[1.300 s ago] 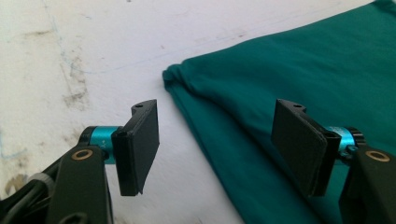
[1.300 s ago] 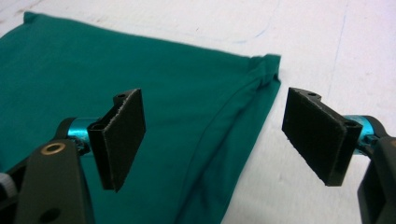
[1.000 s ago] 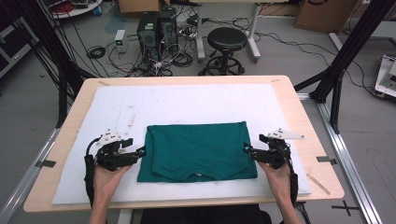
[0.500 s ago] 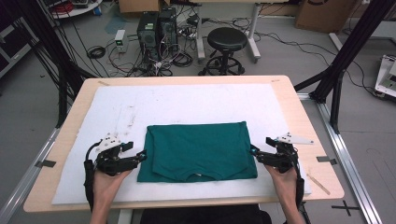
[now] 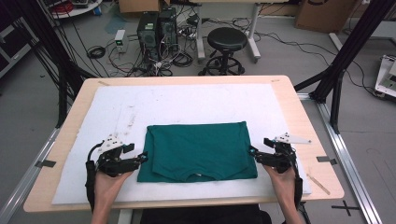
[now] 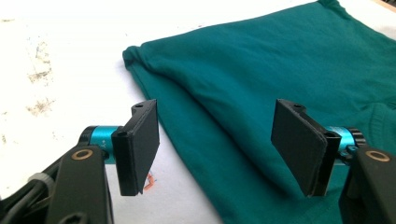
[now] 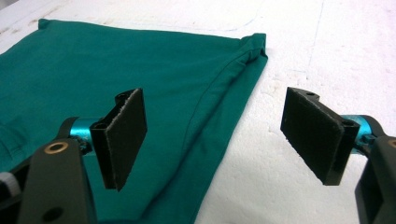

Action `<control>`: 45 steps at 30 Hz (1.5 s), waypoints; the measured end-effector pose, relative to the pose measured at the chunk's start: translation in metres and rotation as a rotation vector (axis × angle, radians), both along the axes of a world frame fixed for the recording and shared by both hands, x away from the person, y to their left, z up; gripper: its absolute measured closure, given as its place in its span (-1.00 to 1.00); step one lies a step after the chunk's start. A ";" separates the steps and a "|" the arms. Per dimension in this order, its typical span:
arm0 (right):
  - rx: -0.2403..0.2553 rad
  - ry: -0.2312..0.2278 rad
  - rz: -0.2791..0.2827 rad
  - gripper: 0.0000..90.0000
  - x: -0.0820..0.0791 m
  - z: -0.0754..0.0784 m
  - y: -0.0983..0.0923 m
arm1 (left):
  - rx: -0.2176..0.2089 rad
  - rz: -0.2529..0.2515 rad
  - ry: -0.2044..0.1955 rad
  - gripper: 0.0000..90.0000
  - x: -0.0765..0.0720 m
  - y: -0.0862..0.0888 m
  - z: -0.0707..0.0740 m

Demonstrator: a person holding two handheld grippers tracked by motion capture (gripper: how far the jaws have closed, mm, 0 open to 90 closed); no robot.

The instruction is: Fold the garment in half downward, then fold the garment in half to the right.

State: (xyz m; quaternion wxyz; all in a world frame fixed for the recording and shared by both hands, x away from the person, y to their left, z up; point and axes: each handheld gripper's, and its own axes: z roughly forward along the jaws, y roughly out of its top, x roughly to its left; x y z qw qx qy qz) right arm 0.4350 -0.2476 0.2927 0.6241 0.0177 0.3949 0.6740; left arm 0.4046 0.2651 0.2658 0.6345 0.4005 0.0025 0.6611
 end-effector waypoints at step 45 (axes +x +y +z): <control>-0.056 0.016 -0.018 -0.45 0.001 -0.001 0.016 | -0.103 0.156 0.088 -0.46 0.037 -0.040 -0.020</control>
